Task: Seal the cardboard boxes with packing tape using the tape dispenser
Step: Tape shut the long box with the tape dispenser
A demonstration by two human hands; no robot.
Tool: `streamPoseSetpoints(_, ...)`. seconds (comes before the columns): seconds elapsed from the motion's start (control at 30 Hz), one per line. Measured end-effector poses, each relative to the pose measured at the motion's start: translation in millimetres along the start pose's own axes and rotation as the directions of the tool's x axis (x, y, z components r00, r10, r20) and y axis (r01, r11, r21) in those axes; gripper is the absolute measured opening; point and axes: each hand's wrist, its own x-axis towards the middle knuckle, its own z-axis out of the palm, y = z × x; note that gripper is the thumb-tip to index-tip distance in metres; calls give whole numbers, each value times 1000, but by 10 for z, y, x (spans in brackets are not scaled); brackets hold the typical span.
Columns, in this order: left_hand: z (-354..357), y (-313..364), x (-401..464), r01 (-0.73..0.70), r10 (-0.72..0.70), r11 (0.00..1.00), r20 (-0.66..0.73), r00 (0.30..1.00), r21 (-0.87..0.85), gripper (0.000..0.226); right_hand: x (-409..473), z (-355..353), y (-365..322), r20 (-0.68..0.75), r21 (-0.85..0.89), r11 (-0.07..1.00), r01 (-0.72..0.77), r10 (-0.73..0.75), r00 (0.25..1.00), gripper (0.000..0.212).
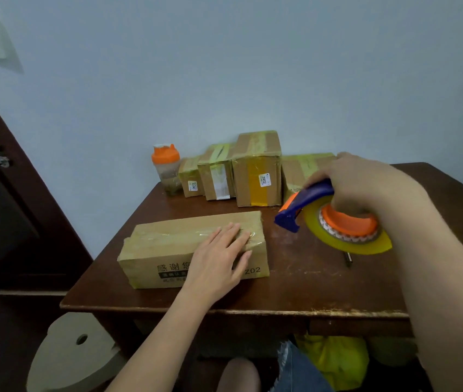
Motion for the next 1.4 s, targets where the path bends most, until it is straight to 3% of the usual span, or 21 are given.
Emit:
streamPoseSetpoints(0.1, -39, 177, 57, -51, 55, 996, 52, 997, -68, 50, -55, -108, 16, -86, 48, 999, 18, -14, 996, 63)
streamPoseSetpoints(0.2, -125, 214, 76, -7, 20, 982, 67, 998, -188, 53, -77, -191, -35, -156, 69, 996, 64, -53, 986, 63)
streamPoseSetpoints(0.27, -203, 218, 94, 73, -60, 944, 49, 997, -322, 49, -76, -237, -97, -188, 92, 991, 101, -83, 979, 64)
streamPoseSetpoints(0.33, -288, 229, 150, 226, -225, 830, 66, 972, -510, 41, -56, -280, -177, -203, 109, 984, 138, -113, 973, 65)
streamPoseSetpoints(0.4, -394, 242, 231, 404, -406, 600, 173, 897, -690, 32, -20, -314, -275, -212, 123, 977, 172, -143, 967, 66)
streamPoseSetpoints(0.5, -550, 237, 345, 580, -506, 28, 489, 710, -814, 26, 46, -341, -441, -223, 163, 959, 232, -193, 956, 67)
streamPoseSetpoints(0.6, -665, 147, 435, 553, -299, -514, 741, 601, -656, 39, 114, -366, -608, -238, 207, 933, 296, -246, 940, 68)
streamPoseSetpoints(0.63, -698, 105, 456, 521, -213, -633, 776, 594, -573, 43, 136, -376, -662, -244, 221, 923, 315, -261, 934, 69)
streamPoseSetpoints(0.7, -746, 34, 496, 461, -119, -750, 783, 611, -474, 43, 170, -392, -763, -250, 242, 905, 350, -291, 924, 71)
streamPoseSetpoints(0.8, -767, -69, 520, 398, -170, -769, 761, 627, -500, 29, 208, -397, -865, -248, 260, 882, 393, -332, 910, 73)
streamPoseSetpoints(0.97, -762, -273, 422, 321, -292, -778, 764, 576, -540, 16, 295, -333, -938, -219, 259, 877, 406, -355, 909, 71)
streamPoseSetpoints(1.1, -815, -516, 392, 410, -432, -614, 722, 541, -675, 20, 383, -242, -981, -124, 291, 871, 396, -376, 918, 72)
streamPoseSetpoints(1.23, -910, -786, 371, 566, -561, -332, 640, 525, -755, 19, 484, -86, -1014, -2, 349, 852, 390, -416, 910, 72)
streamPoseSetpoints(1.4, -930, -1136, 321, 633, -685, -240, 590, 426, -736, 12, 522, 25, -1082, 8, 400, 816, 416, -458, 889, 74)
